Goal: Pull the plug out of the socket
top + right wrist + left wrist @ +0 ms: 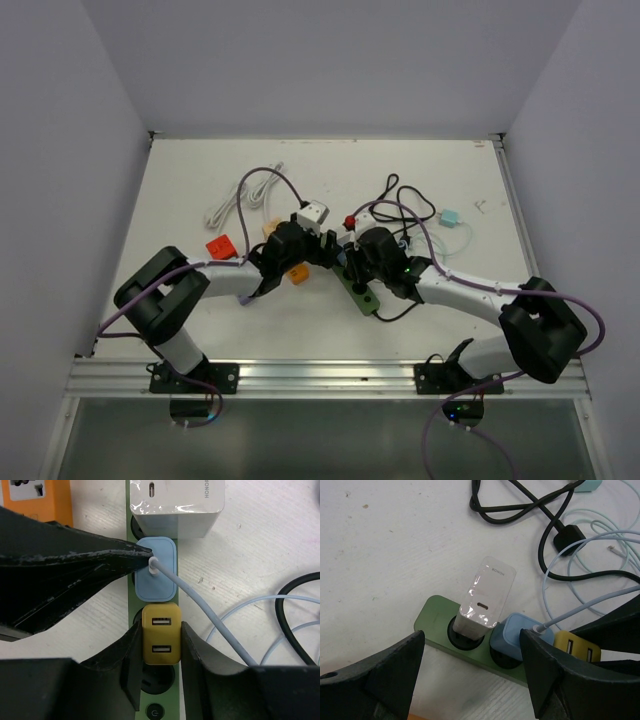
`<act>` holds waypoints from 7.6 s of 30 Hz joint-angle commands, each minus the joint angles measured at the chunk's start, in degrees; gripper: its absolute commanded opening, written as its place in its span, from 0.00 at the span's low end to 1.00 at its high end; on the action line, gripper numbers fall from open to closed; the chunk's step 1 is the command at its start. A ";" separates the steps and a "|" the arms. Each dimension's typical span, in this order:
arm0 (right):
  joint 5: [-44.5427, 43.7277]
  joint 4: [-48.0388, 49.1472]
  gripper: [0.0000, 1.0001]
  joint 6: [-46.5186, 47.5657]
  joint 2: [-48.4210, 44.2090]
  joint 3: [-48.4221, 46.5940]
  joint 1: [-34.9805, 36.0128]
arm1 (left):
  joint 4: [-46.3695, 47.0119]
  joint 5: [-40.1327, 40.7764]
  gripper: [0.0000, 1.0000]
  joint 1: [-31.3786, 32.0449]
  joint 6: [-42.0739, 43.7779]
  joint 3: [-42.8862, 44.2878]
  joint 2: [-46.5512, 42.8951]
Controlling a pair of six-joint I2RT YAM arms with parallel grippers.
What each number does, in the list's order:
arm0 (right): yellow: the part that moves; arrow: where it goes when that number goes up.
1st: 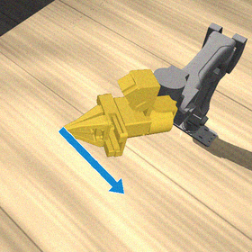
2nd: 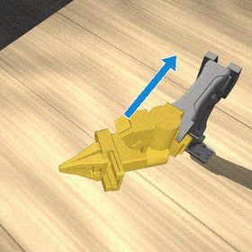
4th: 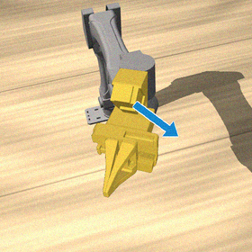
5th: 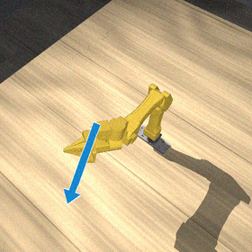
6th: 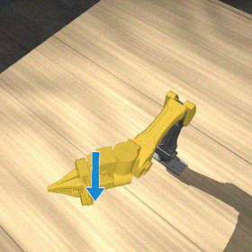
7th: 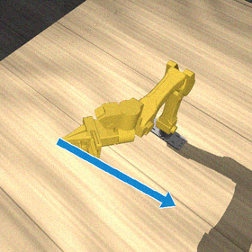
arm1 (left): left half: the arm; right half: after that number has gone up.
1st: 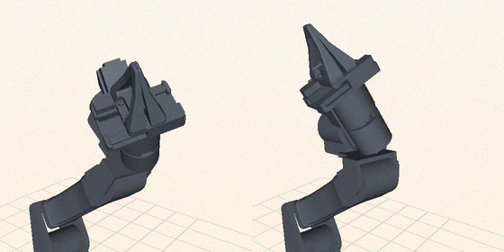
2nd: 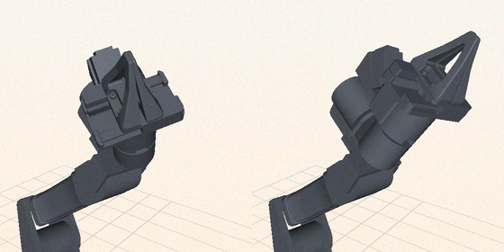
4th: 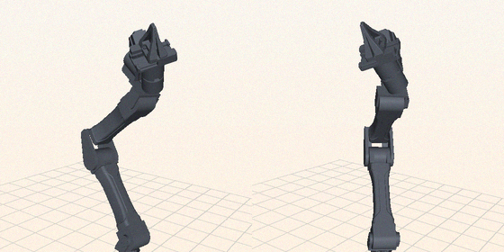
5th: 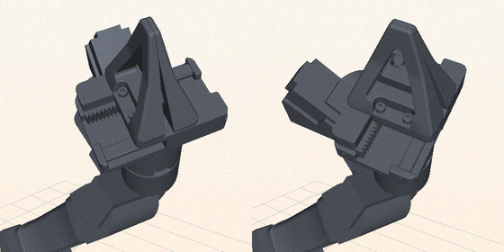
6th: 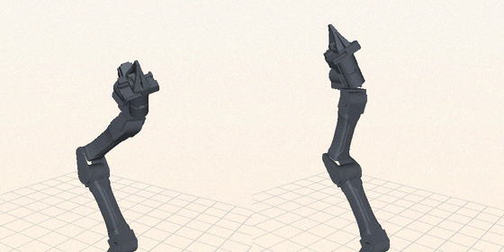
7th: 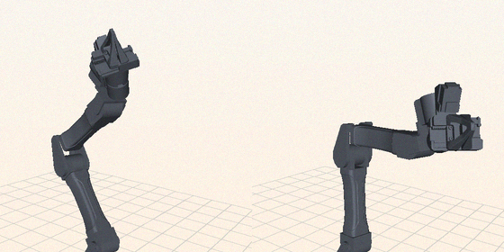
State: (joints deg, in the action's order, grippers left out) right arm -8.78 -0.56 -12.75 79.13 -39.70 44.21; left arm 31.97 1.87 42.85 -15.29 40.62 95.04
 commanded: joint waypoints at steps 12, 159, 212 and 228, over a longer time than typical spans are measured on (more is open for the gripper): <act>6.05 3.56 0.00 -9.05 0.05 -0.99 -1.84 | 2.22 0.51 0.79 0.57 -2.11 -9.42 2.86; 18.36 -15.45 0.06 -31.46 -19.73 5.78 -66.44 | 13.39 -15.94 0.81 -5.15 1.14 -20.23 -16.21; 6.53 -17.02 0.35 -13.00 -24.22 -5.64 -12.15 | 10.04 -10.31 0.79 1.71 5.53 -16.62 -12.78; -10.12 -17.46 0.53 -8.69 -3.64 -14.43 2.64 | 28.58 -9.08 0.74 10.75 6.93 -24.62 -12.87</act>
State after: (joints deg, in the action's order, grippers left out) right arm -14.63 -19.27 -23.44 73.45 -51.51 45.69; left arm 49.80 -8.43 51.86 -10.72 17.32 82.39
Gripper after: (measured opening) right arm 0.529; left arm 0.733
